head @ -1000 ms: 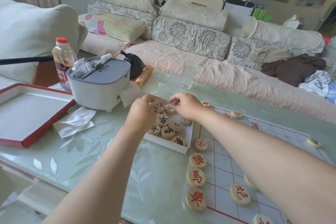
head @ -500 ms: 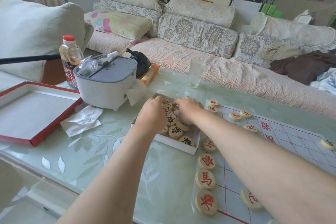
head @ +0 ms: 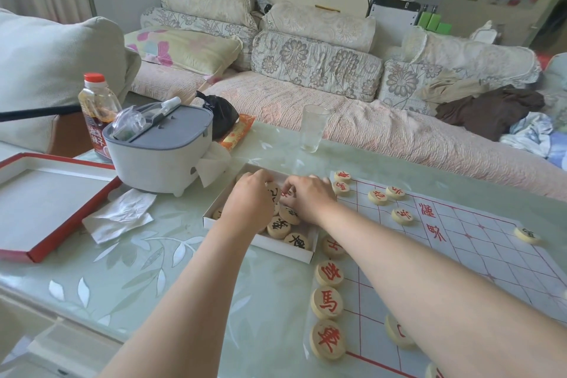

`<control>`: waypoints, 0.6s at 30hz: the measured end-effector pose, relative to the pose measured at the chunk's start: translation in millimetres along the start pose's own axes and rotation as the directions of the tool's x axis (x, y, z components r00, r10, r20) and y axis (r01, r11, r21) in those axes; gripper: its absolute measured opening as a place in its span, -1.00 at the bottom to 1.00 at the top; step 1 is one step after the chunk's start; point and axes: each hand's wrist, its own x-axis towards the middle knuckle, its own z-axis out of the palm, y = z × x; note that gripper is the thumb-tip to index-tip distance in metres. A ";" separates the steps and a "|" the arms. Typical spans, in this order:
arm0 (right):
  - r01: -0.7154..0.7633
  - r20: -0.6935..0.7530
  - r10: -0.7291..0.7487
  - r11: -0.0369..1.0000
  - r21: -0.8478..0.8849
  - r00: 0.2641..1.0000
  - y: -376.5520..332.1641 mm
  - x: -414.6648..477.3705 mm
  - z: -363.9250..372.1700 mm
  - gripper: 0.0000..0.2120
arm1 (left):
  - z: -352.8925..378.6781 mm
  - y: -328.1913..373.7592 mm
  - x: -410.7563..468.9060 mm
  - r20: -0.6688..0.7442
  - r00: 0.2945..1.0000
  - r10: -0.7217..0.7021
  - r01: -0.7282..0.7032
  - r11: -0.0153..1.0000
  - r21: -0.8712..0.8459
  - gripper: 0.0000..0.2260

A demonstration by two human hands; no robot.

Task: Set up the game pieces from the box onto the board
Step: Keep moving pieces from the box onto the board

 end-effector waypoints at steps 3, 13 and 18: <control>-0.014 -0.035 0.017 0.998 0.065 0.999 7.3 -2.6 -3.4 -0.77 | 1.5 0.7 1.2 -0.005 1.000 0.004 -0.005 1.000 -0.008 -0.66; -0.127 -0.063 0.157 0.933 0.337 0.986 80.3 -53.8 -42.2 -0.79 | 11.5 19.9 -2.0 0.018 1.000 0.003 -0.002 0.998 -0.057 -0.62; -0.105 0.034 0.099 0.937 0.333 0.994 93.7 -92.8 -40.0 -0.83 | 19.1 38.4 -7.8 0.065 0.997 -0.034 0.042 0.992 -0.119 -0.64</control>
